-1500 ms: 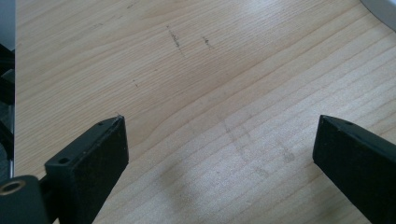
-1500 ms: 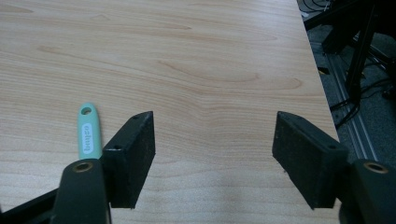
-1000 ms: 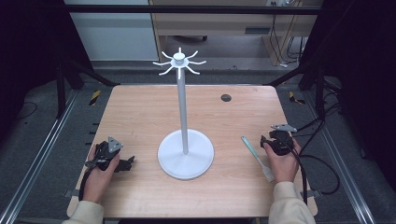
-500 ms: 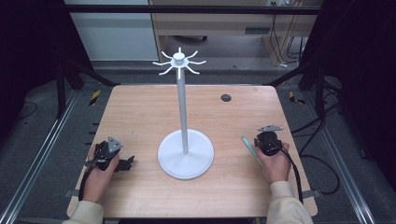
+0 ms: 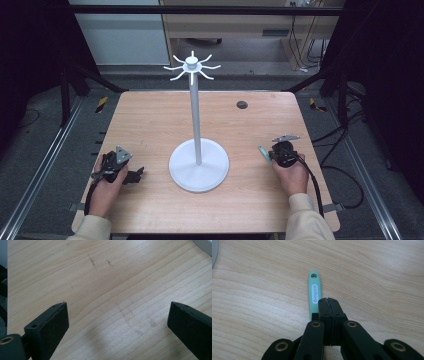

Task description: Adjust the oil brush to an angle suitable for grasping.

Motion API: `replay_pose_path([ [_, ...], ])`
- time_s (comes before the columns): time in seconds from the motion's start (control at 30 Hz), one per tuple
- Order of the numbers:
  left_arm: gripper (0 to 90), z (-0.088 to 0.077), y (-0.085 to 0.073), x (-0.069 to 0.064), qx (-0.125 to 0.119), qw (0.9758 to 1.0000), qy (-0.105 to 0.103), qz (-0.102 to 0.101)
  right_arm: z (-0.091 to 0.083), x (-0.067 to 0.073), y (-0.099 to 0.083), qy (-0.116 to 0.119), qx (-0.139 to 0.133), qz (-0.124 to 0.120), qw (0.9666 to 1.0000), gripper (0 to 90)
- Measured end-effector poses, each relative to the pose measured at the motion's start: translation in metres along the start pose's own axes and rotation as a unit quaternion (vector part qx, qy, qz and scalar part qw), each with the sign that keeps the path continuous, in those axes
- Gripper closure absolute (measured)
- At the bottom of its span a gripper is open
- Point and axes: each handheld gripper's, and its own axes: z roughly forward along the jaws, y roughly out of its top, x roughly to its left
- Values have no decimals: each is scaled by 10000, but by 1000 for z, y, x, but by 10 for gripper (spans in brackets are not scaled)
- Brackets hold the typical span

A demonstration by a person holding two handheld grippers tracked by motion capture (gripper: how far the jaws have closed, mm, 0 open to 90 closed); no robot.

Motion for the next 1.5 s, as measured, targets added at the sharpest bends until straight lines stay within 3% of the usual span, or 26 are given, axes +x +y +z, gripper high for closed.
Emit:
replay_pose_path([
  [0.3,31,0,0,0,15,10000,-11,16,1,0,0,72,52,51,9999,900],
  [0.63,30,0,0,0,18,10000,-5,12,-1,5,-1,550,36,-74,9985,900],
  [0.67,30,0,0,0,14,10000,-5,12,-2,7,-1,786,61,-59,9969,900],
  [0.77,30,0,0,0,27,10000,-15,23,-2,13,-1,762,173,-240,9967,900],
  [0.9,30,0,0,-1,11,10000,-15,20,-7,3,1,563,-46,-57,9984,900],
  [1.17,30,1,0,-1,10,10000,-11,18,0,3,0,424,46,-58,9991,900],
  [1.33,30,1,0,-1,21,10000,-26,26,3,2,-1,394,104,-23,9992,900],
  [1.5,30,1,0,-2,36,10000,-26,32,3,3,-1,553,115,-40,9984,900],
])
